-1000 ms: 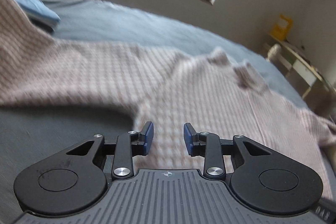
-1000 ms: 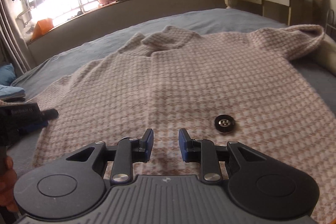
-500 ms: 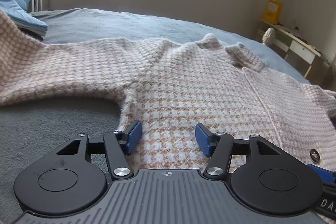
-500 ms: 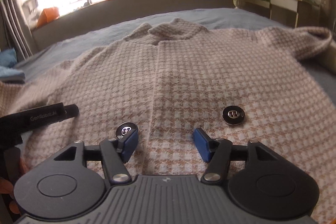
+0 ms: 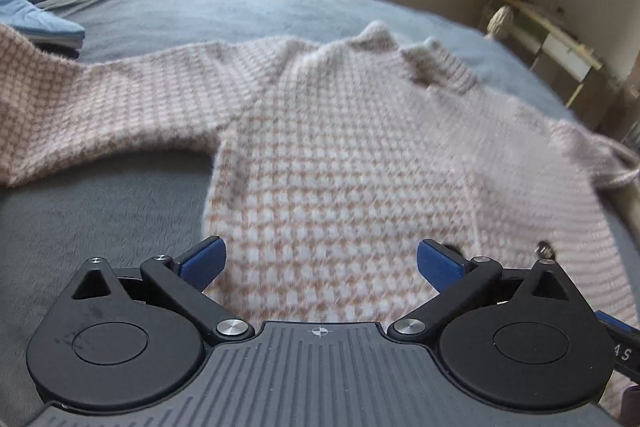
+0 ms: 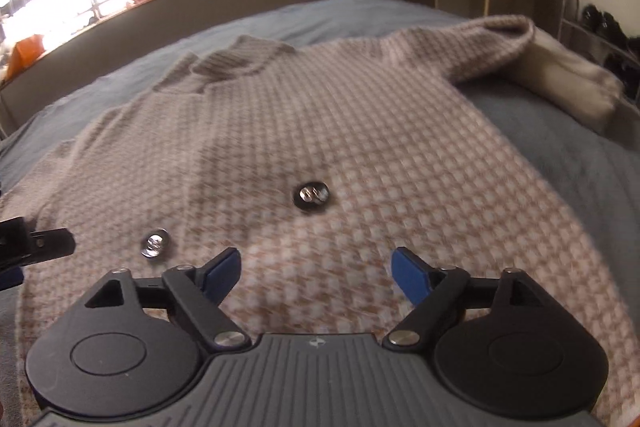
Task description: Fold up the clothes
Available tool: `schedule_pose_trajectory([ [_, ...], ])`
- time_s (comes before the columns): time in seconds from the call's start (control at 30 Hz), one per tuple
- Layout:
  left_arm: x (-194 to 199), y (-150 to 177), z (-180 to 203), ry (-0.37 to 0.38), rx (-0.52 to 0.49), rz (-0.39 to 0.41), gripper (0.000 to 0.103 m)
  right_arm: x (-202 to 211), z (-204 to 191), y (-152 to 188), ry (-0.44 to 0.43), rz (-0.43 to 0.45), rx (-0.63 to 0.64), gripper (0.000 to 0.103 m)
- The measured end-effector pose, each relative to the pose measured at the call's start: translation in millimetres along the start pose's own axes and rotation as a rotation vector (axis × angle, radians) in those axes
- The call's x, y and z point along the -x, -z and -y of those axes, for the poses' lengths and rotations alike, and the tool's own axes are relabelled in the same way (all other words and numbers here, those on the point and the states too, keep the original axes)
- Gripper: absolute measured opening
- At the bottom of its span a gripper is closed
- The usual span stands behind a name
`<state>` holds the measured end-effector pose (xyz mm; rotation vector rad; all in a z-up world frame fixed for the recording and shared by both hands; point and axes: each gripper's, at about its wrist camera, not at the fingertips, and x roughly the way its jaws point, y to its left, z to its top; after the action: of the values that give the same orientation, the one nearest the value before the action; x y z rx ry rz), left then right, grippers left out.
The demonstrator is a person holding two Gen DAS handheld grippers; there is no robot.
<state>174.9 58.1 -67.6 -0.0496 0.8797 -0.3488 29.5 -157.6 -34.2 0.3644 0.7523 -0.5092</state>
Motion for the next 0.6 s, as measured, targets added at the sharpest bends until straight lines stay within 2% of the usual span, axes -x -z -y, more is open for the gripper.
schedule_pose_trajectory([
  [0.13, 4, 4, 4, -0.042, -0.020, -0.030, 0.103, -3, -1, 3, 0.000, -0.011, 0.000, 0.093],
  [0.6, 8, 17, 20, -0.034, -0.062, -0.091, 0.103, 7, -10, 3, -0.037, 0.037, 0.059, 0.098],
])
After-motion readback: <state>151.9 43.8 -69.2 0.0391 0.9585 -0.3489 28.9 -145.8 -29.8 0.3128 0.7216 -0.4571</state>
